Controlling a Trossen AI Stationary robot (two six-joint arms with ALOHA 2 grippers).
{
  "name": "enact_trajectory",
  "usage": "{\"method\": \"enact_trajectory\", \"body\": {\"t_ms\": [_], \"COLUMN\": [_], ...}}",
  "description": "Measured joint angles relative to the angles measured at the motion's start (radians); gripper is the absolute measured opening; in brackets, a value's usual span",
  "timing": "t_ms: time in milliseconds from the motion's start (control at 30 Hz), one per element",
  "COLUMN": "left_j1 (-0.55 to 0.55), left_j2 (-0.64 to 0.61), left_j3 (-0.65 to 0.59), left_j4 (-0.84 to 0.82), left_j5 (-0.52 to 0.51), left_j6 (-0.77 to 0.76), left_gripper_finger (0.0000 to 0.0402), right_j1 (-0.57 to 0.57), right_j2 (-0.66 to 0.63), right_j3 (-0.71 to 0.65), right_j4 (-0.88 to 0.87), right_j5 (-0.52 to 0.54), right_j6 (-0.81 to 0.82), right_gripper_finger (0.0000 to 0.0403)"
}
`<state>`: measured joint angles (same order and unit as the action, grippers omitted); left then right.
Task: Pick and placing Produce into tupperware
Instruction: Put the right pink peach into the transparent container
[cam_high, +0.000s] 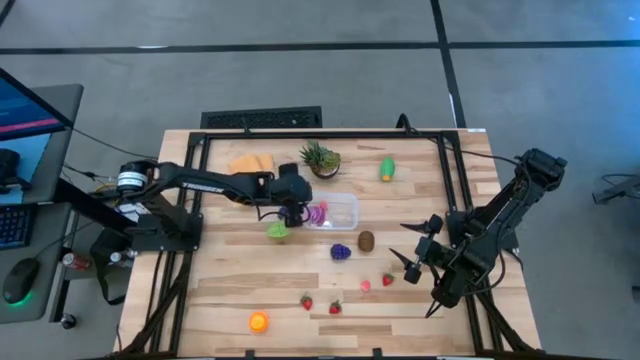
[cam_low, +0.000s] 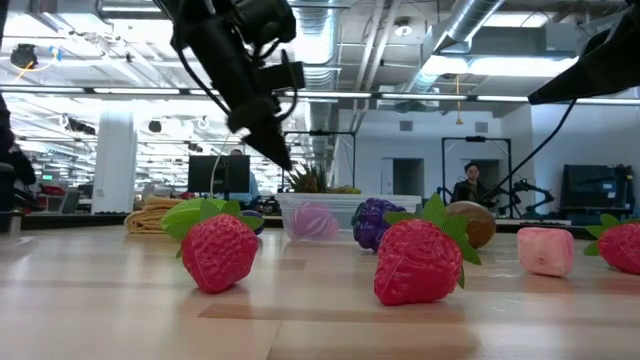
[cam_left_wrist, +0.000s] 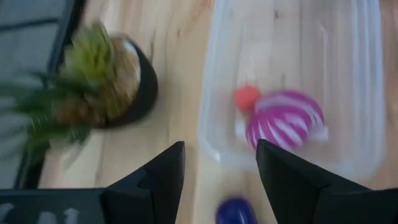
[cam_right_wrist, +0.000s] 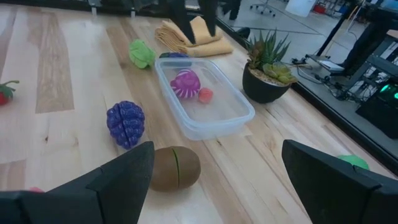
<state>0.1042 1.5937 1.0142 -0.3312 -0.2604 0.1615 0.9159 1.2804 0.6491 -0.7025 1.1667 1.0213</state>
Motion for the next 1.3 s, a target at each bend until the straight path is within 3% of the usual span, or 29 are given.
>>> {"method": "enact_trajectory", "body": {"t_ms": [233, 733, 1067, 1300], "left_j1": [-0.049, -0.139, -0.214, -0.302], "left_j2": [-0.017, -0.029, -0.143, -0.281], "left_j3": [-0.01, -0.042, -0.065, -0.187], "left_j4": [-0.206, -0.239, -0.301, -0.264], "left_j5": [0.016, 0.001, -0.018, -0.103], "left_j6": [-0.119, -0.17, -0.261, -0.375], "left_gripper_finger": [0.019, 0.019, 0.019, 0.019], "right_j1": [0.0, -0.003, -0.002, -0.001], "right_j2": [0.0, 0.0, 0.0, 0.0], "right_j3": [0.0, -0.065, -0.065, -0.065], "right_j4": [0.0, 0.028, 0.03, 0.03], "right_j5": [-0.008, -0.015, -0.015, -0.018], "right_j6": [0.0, 0.053, 0.053, 0.052], "right_gripper_finger": [0.0345, 0.0345, 0.0345, 0.0345]}}
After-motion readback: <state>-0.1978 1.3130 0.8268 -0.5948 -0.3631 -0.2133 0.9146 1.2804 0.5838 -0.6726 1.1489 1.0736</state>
